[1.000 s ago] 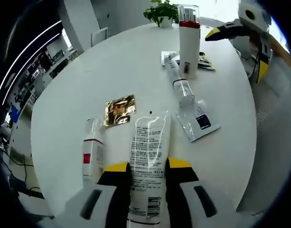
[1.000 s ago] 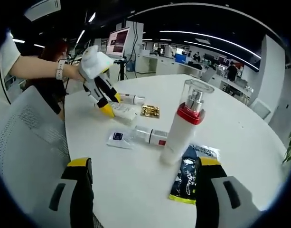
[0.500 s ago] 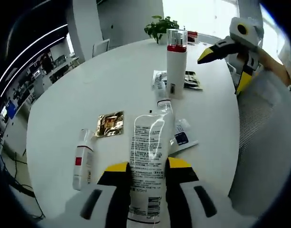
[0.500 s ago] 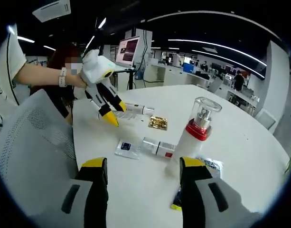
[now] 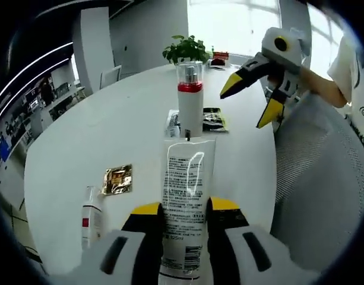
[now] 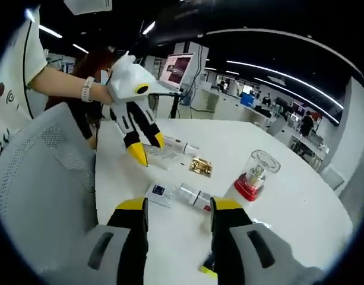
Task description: Arrange the skincare products in the storage area until every visible bottle or jar stands upright without overlapping.
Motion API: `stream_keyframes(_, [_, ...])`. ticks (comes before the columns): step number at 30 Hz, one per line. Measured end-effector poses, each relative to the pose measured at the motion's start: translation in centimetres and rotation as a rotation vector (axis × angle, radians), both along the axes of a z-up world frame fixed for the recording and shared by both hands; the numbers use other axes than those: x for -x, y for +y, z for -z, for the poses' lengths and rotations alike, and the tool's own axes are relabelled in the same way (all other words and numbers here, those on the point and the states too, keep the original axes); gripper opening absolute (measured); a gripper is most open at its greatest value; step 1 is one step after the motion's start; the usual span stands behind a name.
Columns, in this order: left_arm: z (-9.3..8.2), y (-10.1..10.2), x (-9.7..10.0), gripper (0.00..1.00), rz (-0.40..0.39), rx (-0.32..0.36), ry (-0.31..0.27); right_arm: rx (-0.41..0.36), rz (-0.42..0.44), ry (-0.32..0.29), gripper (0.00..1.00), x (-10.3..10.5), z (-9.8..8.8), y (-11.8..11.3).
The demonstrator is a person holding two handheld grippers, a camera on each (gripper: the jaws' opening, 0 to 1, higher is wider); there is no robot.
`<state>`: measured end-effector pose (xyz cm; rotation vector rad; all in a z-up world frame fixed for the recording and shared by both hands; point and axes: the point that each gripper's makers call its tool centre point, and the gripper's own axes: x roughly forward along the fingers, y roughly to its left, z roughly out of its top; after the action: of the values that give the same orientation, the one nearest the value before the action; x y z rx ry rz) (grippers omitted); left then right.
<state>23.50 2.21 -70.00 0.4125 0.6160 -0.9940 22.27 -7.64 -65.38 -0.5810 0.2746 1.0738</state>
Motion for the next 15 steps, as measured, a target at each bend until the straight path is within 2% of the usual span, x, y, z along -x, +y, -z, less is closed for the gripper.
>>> stream_keyframes(1, [-0.1,-0.2,0.1,0.22,0.008,0.005,-0.002,0.009,-0.023,-0.033,0.41,0.1,-0.3,0.2])
stream_keyframes(4, [-0.8,-1.1,0.7,0.22,0.063,0.040,-0.011,0.029,-0.050,-0.054,0.40,0.4,-0.4,0.5])
stream_keyframes(8, [-1.4,-1.9,1.5,0.23,0.095,0.093,0.037,0.058,-0.057,-0.091,0.40,0.0,-0.5,0.4])
stream_keyframes(12, [-1.4,-2.4,2.0,0.23,0.129,0.091,0.037,0.053,-0.093,-0.120,0.39,0.2,-1.1,0.6])
stream_keyframes(15, [-1.8,-3.1,2.6,0.23,0.154,0.133,0.059,0.078,-0.150,-0.159,0.39,0.4,-1.4,0.9])
